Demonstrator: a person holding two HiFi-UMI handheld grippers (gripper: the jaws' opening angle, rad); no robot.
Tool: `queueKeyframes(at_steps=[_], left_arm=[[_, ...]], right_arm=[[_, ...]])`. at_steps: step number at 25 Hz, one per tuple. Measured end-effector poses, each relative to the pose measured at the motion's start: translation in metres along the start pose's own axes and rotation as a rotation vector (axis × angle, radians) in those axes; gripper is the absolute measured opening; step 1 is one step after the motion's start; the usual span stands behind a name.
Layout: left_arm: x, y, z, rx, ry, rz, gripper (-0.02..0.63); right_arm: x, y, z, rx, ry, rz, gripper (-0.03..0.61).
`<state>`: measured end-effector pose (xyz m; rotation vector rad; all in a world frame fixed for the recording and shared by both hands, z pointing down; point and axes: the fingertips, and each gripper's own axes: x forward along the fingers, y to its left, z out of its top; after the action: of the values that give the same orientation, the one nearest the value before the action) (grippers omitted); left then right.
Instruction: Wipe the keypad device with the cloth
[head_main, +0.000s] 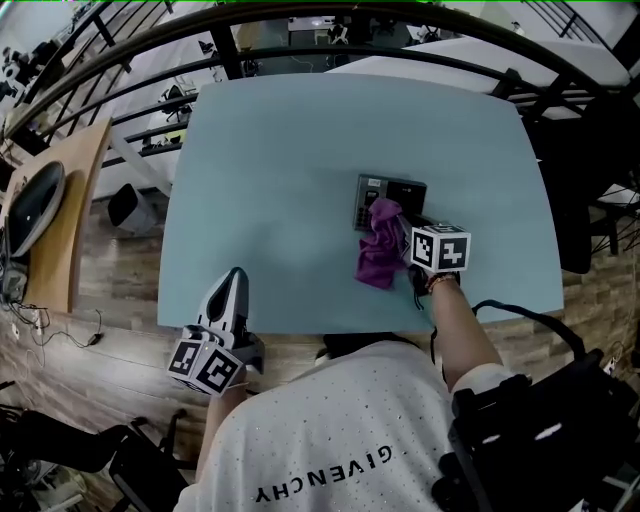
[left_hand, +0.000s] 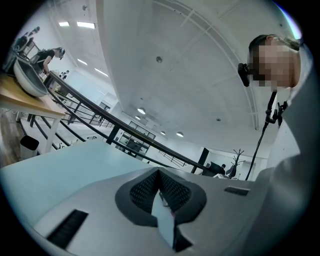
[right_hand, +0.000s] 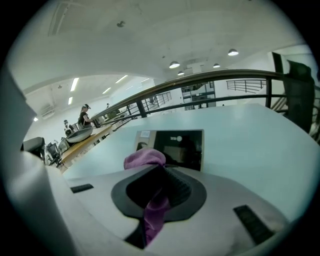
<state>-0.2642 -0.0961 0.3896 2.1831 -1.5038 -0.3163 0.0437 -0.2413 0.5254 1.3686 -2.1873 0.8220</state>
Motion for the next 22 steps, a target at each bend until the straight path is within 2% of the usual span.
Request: queueKeyframes(at_steps=[6, 13, 16, 18, 22], left_arm=[[0.012, -0.009, -0.001, 0.002, -0.006, -0.034, 0.000], [0.016, -0.024, -0.004, 0.007, 0.002, -0.068, 0.000], [0.017, -0.027, -0.005, 0.010, 0.007, -0.078, 0.000], [0.017, -0.031, -0.005, 0.011, 0.006, -0.086, 0.000], [0.018, -0.040, -0.010, 0.016, 0.026, -0.112, 0.000]], right_arm=[[-0.016, -0.025, -0.005, 0.049, -0.018, -0.043, 0.029], [-0.026, -0.055, -0.032, 0.106, 0.016, -0.119, 0.029], [-0.034, -0.056, -0.028, 0.114, -0.008, -0.129, 0.029], [-0.040, -0.039, -0.015, 0.093, -0.060, -0.075, 0.029], [-0.038, 0.024, 0.005, 0.026, -0.127, 0.145, 0.028]])
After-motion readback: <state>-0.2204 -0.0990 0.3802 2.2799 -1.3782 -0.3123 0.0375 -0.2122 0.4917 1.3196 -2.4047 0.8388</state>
